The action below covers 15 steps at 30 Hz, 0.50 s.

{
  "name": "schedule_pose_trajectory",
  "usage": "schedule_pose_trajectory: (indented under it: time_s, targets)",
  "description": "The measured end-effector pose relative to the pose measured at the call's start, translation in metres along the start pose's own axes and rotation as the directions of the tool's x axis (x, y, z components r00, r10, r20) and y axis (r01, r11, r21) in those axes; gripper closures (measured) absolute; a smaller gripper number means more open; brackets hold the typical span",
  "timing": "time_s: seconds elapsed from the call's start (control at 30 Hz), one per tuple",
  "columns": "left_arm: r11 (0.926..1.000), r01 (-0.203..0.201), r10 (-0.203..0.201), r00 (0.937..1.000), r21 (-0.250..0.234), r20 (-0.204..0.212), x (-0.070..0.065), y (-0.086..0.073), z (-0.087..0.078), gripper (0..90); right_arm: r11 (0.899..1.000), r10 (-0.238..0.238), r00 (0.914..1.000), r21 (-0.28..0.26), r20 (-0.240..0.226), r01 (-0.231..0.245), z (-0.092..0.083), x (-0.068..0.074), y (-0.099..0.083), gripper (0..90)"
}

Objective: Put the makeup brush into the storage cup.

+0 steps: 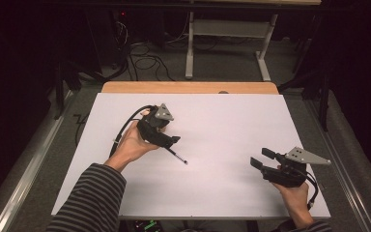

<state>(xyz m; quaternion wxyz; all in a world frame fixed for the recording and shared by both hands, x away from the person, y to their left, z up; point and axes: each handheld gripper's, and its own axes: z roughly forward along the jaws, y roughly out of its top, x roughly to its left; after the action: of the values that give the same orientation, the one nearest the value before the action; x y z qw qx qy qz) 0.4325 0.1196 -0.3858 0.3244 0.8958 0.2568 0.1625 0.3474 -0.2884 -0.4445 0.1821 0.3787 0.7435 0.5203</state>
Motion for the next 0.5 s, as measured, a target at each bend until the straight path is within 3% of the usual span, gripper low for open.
schedule_pose_trajectory:
  time_s: [0.3,0.5]
  targets:
    - [0.9977,-0.036,0.035,0.9993,0.058,0.009,0.000,0.006,0.005,27.0,1.000,0.000,1.0000,-0.001,0.000,0.000,0.000,0.000,0.000,37.8]
    - [0.9924,-0.055,0.053,0.9982,0.110,0.028,0.003,0.012,0.010,25.4,1.000,0.000,1.0000,0.000,-0.001,0.000,0.000,0.000,0.000,37.8]
